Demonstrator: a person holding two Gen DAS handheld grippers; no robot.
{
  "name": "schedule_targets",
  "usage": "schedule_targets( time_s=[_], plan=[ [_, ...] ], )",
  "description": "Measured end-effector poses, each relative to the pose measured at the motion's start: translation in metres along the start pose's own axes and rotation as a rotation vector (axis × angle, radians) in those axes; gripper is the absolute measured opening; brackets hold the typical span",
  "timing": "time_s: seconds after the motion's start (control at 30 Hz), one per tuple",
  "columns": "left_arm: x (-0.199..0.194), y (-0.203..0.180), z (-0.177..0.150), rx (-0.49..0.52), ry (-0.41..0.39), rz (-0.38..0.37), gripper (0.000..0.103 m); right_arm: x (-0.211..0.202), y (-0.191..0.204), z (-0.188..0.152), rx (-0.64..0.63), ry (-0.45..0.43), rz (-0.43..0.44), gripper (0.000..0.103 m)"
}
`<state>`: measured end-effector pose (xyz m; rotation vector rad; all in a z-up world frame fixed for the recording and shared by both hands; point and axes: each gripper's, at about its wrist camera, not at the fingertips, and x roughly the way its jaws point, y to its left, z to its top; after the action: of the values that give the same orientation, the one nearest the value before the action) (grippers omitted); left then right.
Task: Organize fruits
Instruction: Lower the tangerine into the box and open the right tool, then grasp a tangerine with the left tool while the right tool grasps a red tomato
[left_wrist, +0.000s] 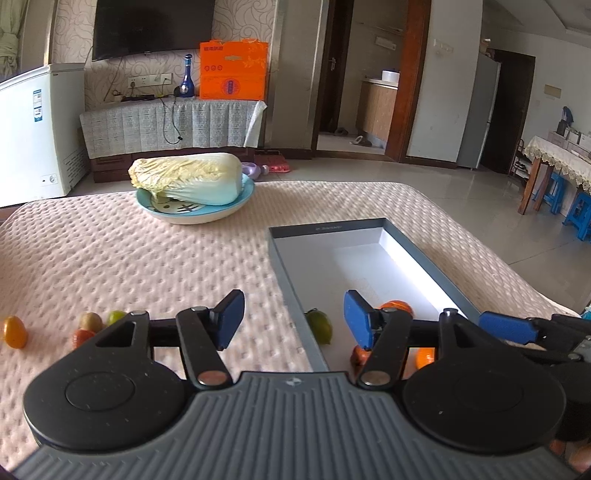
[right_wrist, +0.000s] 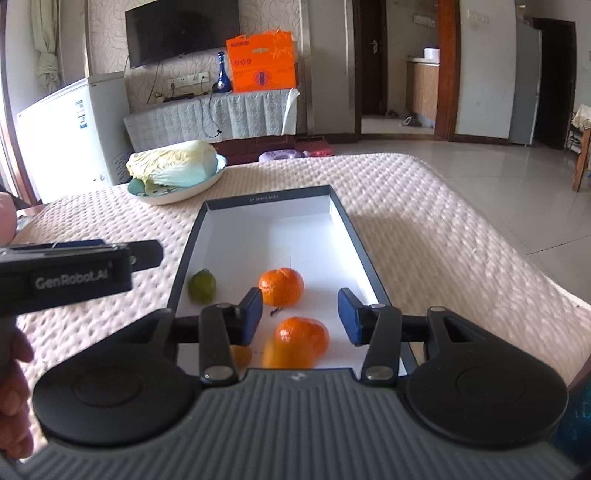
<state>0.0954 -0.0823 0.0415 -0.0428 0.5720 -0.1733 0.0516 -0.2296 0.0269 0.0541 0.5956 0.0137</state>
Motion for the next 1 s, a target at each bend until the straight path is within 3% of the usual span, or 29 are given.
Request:
schedule_targets(
  time_s=[0.17, 1.0],
  plan=[
    [-0.006, 0.016, 0.000, -0.019, 0.001, 0.028, 0.066, -0.008, 0.012, 0.005, 0.033, -0.048, 0.031, 0.048],
    [-0.034, 0.116, -0.004, -0.100, -0.014, 0.172, 0.066, -0.008, 0.113, 0.001, -0.144, -0.085, 0.231, 0.048]
  ],
)
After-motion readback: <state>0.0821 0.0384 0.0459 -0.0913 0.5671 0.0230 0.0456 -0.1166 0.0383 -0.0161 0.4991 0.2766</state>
